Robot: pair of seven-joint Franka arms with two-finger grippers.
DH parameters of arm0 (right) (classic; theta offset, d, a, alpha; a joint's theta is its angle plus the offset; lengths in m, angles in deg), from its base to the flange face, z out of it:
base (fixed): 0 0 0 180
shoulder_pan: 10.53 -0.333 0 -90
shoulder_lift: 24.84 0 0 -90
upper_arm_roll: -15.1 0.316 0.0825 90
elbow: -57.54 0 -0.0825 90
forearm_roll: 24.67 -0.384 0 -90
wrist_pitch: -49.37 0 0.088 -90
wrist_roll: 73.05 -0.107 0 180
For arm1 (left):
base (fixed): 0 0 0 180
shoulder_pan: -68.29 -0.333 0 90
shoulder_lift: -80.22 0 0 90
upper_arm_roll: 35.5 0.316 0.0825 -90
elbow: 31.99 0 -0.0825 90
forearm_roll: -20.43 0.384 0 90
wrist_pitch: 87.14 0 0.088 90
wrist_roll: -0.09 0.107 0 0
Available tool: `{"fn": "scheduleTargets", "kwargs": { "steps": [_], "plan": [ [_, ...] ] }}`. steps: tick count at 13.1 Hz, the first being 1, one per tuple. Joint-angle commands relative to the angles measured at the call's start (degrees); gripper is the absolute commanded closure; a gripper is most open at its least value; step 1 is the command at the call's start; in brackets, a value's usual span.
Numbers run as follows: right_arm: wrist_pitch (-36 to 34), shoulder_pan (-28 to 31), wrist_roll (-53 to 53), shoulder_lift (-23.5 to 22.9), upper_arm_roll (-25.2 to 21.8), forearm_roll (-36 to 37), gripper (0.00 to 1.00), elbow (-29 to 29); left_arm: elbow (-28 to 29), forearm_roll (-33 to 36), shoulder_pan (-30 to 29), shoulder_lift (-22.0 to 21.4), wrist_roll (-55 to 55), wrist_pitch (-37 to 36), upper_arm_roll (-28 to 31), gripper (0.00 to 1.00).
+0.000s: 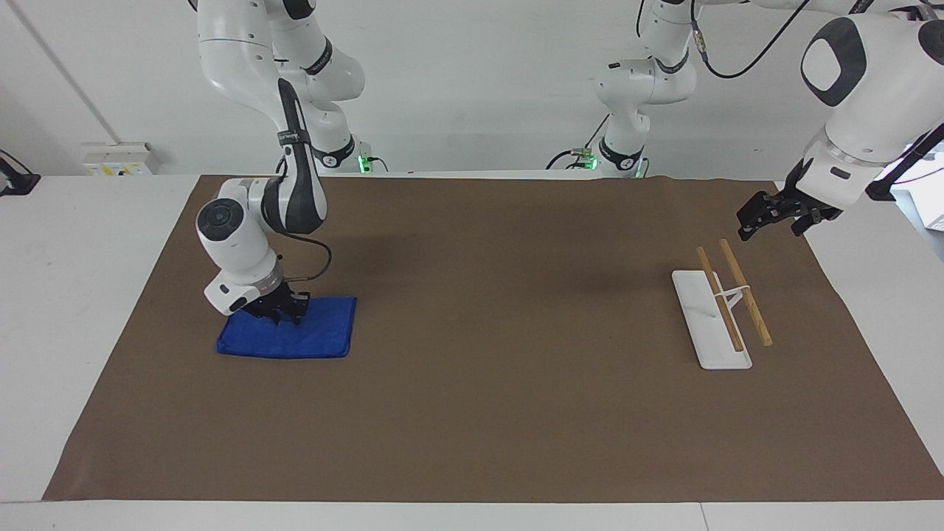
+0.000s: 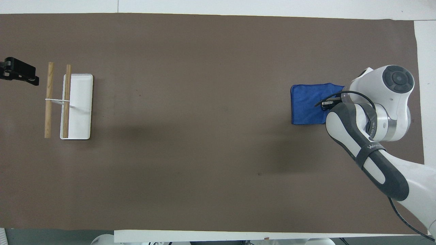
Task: Right arm passes towel to left arm to hang
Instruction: 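Reach the right gripper down to the blue towel's near edge, then grasp the blue towel with the right gripper and lift it, then carry the towel toward center with the right gripper while the left gripper approaches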
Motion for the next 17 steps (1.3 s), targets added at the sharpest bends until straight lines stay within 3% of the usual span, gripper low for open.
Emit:
{"fn": "scheduleTargets", "kwargs": {
  "steps": [1, 3, 6, 7, 9, 11, 15, 17],
  "plan": [
    [-0.13, 0.11, 1.38, -0.03, 0.57, -1.12, 1.0, -0.59, 0.18, 0.67, 0.71, -0.3, 0.9, 1.9, -0.13, 0.0],
    [-5.55, 0.2, 1.3, -0.21, 1.36, -1.11, 1.0, 3.78, 0.1, 0.67, 1.07, -0.22, 0.46, 2.96, -0.13, 0.0],
    [-20.3, 0.2, -0.01, -0.21, 5.05, -3.81, 1.0, 15.72, 0.88, 0.76, 0.28, -0.57, -0.24, 3.32, -0.04, 0.0],
    [-23.75, 0.2, -2.11, -0.21, 6.02, -7.67, 1.0, 18.8, 2.63, 0.76, 0.54, -1.44, -4.77, 4.28, -0.04, 0.0],
    [-27.28, -0.33, -8.42, -0.21, 8.38, -14.18, 1.0, 22.86, 9.37, 0.15, 2.46, -3.71, -22.3, 13.55, -1.0, 0.0],
    [-27.13, -3.3, -19.21, -0.21, 9.1, -22.86, 1.0, 23.84, 16.95, -0.12, 9.13, -5.75, -38.93, 24.81, -1.09, 0.0],
    [-22.74, -12.18, -39.61, -0.29, 9.1, -34.39, 1.0, 23.58, 17.41, -1.25, 22.57, -3.65, -69.16, 29.49, -1.18, 0.0],
    [-19.49, -15.08, -48.67, -0.47, 9.1, -40.03, 1.0, 23.23, 18.2, -5.11, 26.36, -1.81, -77.3, 34.06, -1.09, 0.0]
  ]
}}
